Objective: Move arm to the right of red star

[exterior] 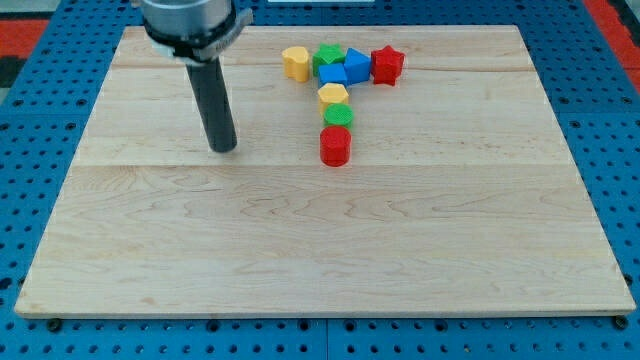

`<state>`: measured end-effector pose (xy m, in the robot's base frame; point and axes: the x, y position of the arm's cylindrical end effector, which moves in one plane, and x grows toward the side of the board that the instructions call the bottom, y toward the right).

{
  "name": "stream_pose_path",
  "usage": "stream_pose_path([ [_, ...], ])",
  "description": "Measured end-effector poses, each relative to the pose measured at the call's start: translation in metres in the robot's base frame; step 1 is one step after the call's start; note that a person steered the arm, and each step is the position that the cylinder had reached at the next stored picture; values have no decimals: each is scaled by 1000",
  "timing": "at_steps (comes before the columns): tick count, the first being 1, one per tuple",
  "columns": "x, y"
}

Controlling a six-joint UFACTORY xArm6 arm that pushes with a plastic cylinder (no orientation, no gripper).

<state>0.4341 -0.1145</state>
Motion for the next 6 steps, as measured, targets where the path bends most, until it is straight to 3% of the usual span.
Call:
stream_pose_path([
  [2,80,70],
  [3,58,178],
  [4,-11,247],
  [6,-128,262],
])
